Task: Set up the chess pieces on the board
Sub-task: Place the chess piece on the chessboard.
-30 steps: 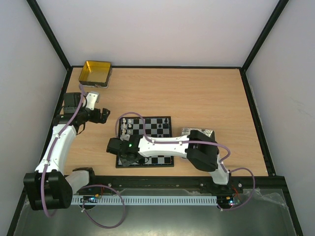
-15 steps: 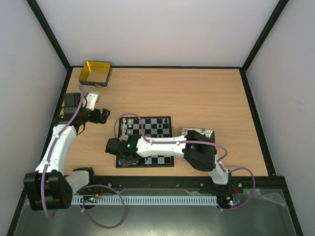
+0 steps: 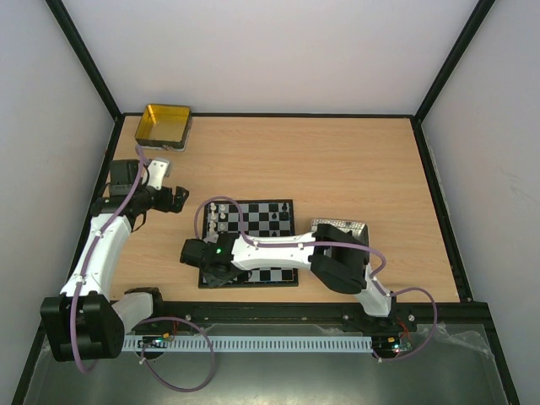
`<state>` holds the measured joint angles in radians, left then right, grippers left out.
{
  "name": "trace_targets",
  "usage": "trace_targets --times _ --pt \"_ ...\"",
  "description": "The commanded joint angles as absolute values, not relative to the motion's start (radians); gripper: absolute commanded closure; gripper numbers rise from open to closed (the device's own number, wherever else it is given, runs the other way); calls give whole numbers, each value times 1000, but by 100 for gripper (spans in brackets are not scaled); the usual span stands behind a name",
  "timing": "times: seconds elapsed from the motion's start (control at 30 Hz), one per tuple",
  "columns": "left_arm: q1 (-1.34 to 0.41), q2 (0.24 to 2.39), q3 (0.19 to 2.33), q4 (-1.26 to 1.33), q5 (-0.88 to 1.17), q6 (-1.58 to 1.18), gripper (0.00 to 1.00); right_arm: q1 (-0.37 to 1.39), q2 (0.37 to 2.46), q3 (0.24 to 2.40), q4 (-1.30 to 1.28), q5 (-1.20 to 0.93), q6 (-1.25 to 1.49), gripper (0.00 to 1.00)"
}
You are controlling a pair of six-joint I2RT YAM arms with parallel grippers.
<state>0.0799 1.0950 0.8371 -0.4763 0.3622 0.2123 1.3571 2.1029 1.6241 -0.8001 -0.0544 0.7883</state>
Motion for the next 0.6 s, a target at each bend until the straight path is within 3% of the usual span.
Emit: trace_targets --times 0.0,0.57 --pt "87 1081 825 -465 371 204 1 1362 2117 1656 -815 -57 775 88" --pt "87 1078 825 -465 375 202 1 1362 2124 1672 -813 -52 770 88"
